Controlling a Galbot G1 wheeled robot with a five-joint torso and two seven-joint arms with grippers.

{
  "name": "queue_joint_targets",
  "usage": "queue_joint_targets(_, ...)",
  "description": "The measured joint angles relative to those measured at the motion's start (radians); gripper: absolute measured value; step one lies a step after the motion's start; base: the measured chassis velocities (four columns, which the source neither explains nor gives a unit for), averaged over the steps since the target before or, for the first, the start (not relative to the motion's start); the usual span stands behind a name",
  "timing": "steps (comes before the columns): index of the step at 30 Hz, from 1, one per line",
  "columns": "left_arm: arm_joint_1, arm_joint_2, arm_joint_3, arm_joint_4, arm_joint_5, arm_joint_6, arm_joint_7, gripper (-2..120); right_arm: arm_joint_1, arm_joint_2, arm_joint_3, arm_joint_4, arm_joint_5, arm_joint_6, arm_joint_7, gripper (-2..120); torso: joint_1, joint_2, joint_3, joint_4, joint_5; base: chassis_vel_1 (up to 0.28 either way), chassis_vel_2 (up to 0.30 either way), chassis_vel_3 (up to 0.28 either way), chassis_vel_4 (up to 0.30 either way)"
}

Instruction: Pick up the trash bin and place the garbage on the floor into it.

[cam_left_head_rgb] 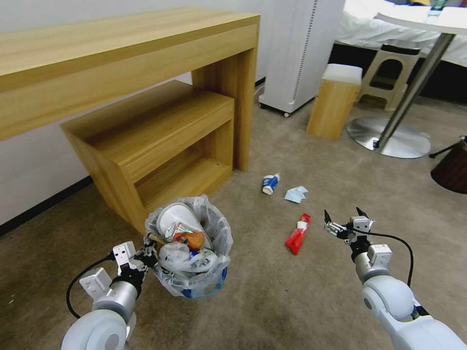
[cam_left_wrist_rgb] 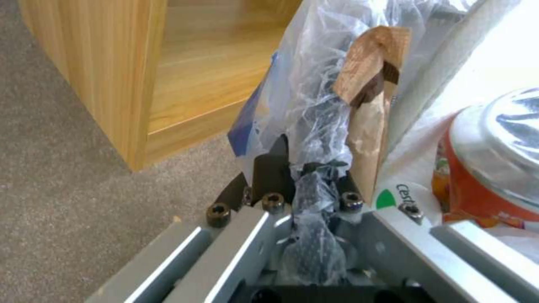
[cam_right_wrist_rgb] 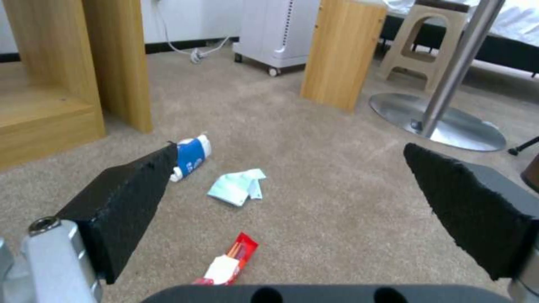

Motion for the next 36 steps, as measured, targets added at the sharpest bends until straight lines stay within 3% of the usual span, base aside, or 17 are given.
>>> queue_joint_targets(36, 0.013, -0.002, -0.027, -0.025, -0.013, -0.009, -0.007, 1, -0.014, 0.013, 0.007, -0.002, -0.046, 0.031, 0.019, 100, 0.000, 0.000, 0.000, 0.0002, 0.0000, 0.000, 0.000, 0.000, 0.000)
